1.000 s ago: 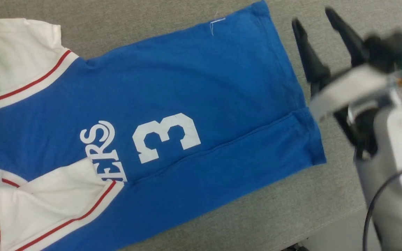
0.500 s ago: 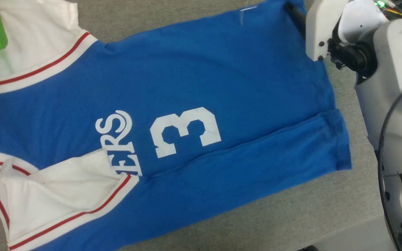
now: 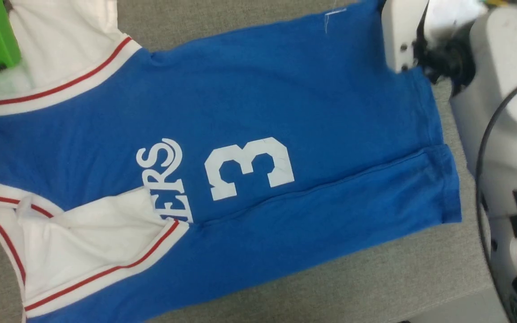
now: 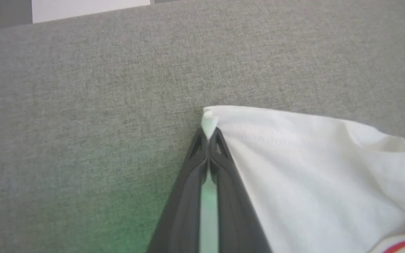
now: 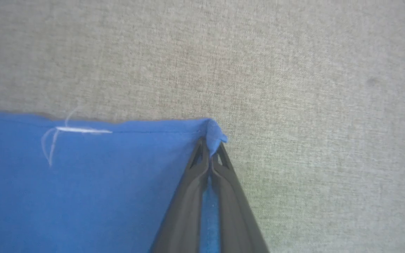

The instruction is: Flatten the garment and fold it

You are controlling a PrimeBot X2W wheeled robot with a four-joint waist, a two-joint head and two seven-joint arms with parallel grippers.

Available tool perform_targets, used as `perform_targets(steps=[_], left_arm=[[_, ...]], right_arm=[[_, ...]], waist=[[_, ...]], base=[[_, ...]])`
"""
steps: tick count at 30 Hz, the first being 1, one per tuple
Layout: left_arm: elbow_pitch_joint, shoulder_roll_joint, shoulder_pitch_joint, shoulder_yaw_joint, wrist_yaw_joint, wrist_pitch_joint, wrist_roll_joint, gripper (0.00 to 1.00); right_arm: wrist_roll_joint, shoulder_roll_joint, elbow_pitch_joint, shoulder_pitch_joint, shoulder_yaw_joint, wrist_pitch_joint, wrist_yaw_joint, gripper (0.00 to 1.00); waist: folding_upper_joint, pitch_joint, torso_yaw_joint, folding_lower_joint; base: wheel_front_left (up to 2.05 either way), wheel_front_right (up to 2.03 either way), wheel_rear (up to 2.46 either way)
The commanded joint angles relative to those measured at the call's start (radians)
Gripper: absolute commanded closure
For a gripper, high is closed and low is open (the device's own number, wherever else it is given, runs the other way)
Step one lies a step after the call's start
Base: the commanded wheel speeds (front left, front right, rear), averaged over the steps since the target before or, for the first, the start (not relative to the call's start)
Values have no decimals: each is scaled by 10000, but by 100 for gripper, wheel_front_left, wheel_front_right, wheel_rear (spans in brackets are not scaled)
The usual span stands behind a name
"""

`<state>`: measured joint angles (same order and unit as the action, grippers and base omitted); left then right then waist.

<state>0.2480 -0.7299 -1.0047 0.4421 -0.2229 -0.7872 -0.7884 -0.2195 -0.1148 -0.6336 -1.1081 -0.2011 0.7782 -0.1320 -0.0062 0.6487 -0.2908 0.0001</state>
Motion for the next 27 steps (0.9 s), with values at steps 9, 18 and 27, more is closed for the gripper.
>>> perform_targets(steps=[9,18,27], left_arm=[[-502,414,2632,-690,1404,5127,20,100],[-1847,857,6036,-1195,1659,8142,-403,100],[-2995,873,9184,-1354,1317,8378,-1345,100]], right_arm=[[-651,-817,1625,2540,-1091,-4613,13,100],[-975,-1650,2487,4774,-1029,-7015,13,100],[-891,-2526,2617,6481,-776,-6317,13,100]], waist=[[62,-1771,389,-1],[62,-3559,859,-1],[62,-4415,1481,-1]], base=[[0,0,0],[0,0,0],[0,0,0]])
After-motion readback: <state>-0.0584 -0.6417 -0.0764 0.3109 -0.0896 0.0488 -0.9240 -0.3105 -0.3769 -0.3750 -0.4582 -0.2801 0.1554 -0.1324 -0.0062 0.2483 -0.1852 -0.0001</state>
